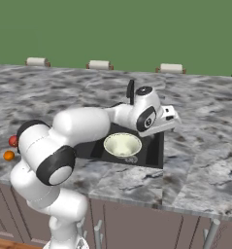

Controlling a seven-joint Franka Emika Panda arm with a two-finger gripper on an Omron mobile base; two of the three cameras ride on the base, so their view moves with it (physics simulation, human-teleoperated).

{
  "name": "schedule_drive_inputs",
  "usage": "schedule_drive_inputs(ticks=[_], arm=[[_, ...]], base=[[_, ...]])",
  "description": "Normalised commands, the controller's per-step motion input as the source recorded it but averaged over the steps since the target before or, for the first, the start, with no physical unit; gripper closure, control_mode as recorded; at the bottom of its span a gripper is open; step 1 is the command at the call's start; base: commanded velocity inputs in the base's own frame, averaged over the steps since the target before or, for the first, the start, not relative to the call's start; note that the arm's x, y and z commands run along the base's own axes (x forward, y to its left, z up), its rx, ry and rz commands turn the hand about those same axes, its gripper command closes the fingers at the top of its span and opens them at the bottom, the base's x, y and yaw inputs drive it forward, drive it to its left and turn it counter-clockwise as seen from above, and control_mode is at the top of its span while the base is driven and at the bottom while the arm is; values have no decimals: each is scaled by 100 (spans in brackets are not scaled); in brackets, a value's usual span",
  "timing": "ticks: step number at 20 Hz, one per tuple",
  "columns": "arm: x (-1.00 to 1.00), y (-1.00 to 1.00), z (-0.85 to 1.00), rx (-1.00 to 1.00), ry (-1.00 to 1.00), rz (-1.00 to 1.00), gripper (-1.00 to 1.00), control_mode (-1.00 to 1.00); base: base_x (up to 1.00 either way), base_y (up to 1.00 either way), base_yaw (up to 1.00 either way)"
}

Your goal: Remove the onion and tangerine from the sink. Then move the bowl and cup from the counter to the sink for washing.

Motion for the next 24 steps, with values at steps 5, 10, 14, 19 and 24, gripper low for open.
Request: schedule_drive_inputs(ticks=[5,10,14,19,24], arm=[[-14,-24,14,6,-8,0,-100,-100],[-20,-31,10,6,-19,0,-100,-100],[-15,-32,8,3,-14,0,-100,-100],[-11,-31,7,0,-3,0,-100,-100],[-7,-32,8,0,0,0,-100,-100]], base=[[0,0,0],[0,0,0],[0,0,0],[0,0,0],[0,0,0]])
